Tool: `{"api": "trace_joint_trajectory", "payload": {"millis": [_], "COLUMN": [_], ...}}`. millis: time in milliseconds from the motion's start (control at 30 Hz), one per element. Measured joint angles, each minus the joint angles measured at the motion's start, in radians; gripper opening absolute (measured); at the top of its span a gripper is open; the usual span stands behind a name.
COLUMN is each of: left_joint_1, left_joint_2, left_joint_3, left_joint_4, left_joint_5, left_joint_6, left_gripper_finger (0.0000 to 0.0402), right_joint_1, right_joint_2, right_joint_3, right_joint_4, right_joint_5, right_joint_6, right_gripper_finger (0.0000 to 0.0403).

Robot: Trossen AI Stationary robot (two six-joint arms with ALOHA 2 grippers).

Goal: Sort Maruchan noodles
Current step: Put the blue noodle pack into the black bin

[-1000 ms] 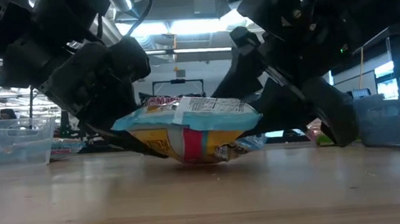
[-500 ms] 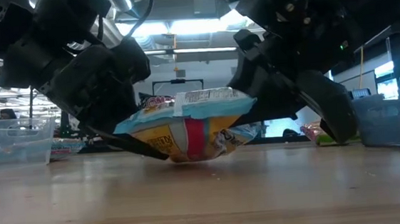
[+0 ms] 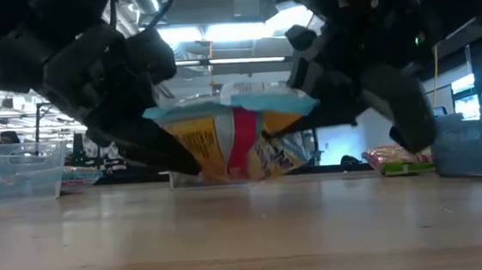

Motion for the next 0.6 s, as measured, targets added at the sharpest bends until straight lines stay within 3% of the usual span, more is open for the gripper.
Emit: {"api": "trace_joint_trajectory", "payload": {"millis": [233,600], "left_joint_1": [-0.007,-0.020], "left_joint_2": [-0.057,-0.057], "left_joint_3": [0.000,-0.001], "left_joint_4": [-0.093,-0.103], "left_joint_5": [0.016,0.008], "left_joint_6": [0.003,0.003], "left_gripper_finger": [0.0176,0.0176], "right_joint_1": [0.034,0.033], "right_joint_2": [-0.150,-0.449], "right_joint_3": [0.000,0.000], "right_joint_4": [-0.216,-0.658], "right_joint_5": [0.025,-0.086], "right_joint_6": [0.140,0.472], "right_gripper_finger": [0.0005,0.0003]}}
